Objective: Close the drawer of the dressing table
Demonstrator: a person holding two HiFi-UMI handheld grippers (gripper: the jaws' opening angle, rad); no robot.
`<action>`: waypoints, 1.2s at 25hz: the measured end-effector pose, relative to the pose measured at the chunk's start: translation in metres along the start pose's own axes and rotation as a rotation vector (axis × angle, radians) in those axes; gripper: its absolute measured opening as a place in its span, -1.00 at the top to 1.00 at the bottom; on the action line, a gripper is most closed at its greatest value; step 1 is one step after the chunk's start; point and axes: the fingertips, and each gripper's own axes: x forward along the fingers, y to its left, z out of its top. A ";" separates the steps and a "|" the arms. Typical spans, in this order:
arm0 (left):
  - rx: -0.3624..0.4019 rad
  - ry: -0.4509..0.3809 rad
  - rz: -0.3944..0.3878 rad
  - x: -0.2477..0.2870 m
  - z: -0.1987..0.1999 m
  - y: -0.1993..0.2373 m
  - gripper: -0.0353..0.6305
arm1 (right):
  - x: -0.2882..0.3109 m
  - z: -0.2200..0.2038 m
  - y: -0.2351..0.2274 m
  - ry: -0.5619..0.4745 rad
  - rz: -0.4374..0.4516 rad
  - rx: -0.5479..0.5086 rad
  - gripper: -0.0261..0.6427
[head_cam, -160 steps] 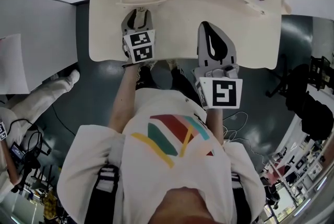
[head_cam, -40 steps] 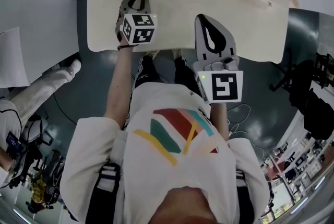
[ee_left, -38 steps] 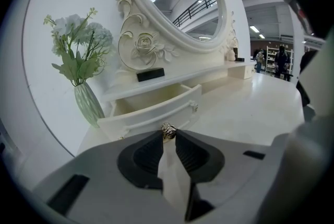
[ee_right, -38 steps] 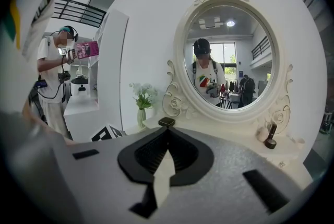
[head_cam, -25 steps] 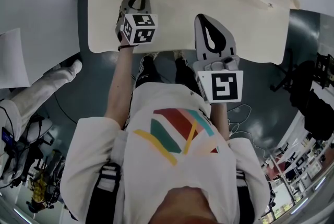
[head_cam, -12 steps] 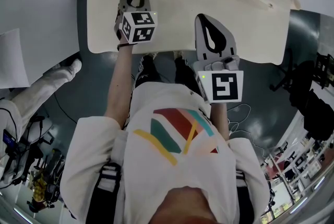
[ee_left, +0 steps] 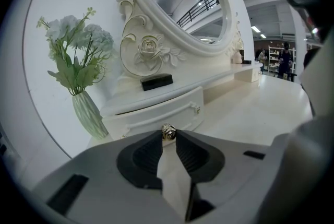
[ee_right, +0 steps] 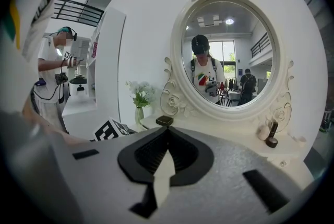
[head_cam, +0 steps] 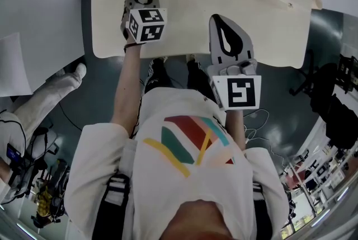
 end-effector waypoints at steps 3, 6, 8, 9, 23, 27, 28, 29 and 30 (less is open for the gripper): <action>0.000 0.007 -0.001 0.003 0.000 0.000 0.67 | 0.001 0.002 -0.002 -0.019 -0.002 -0.010 0.92; 0.001 0.013 -0.002 0.005 -0.001 0.001 0.67 | 0.002 0.001 -0.003 -0.010 -0.001 -0.005 0.92; 0.002 0.015 -0.001 0.006 -0.002 0.001 0.67 | 0.002 0.000 -0.005 -0.011 -0.004 -0.007 0.92; 0.003 0.016 -0.001 0.007 -0.002 0.001 0.67 | 0.003 -0.001 -0.006 -0.009 -0.005 -0.006 0.92; 0.007 0.017 0.006 0.019 0.001 0.006 0.67 | 0.007 -0.007 -0.009 0.019 -0.005 0.013 0.92; 0.010 0.022 0.005 0.023 0.003 0.006 0.67 | 0.008 -0.007 -0.012 0.022 -0.007 0.011 0.92; 0.010 0.022 0.005 0.024 0.003 0.007 0.67 | 0.008 -0.006 -0.012 0.021 -0.008 0.012 0.92; 0.011 0.022 0.006 0.024 0.004 0.007 0.67 | 0.009 -0.006 -0.013 0.022 -0.008 0.014 0.92; 0.012 0.022 0.008 0.025 0.005 0.008 0.67 | 0.009 -0.007 -0.013 0.024 -0.008 0.016 0.92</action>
